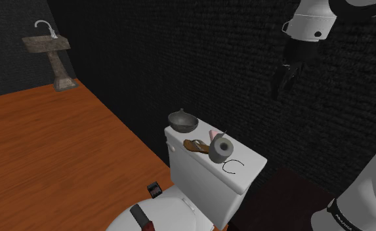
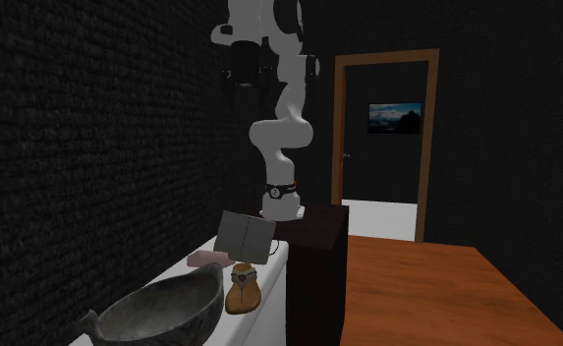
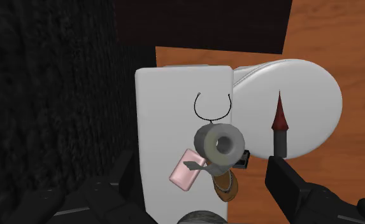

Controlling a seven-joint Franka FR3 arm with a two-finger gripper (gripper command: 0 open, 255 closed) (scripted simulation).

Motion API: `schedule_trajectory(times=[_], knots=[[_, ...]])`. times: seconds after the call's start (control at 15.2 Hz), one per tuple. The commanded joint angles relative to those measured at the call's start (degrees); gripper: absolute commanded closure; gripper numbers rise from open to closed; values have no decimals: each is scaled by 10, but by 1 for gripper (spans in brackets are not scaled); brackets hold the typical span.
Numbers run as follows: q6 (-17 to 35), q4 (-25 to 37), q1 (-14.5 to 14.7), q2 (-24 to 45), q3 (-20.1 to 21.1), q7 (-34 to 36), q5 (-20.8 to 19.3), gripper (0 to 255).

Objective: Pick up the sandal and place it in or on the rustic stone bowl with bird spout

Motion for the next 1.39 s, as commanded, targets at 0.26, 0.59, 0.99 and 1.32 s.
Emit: schedule_trajectory(times=[0.26, 0.59, 0.99, 1.32], knots=[[83, -23, 6, 56, 17, 11, 7, 0], [185, -33, 11, 143, 38, 25, 11, 0], [298, -16, 13, 267, 62, 47, 5, 0], [377, 21, 13, 379, 80, 74, -16, 0]])
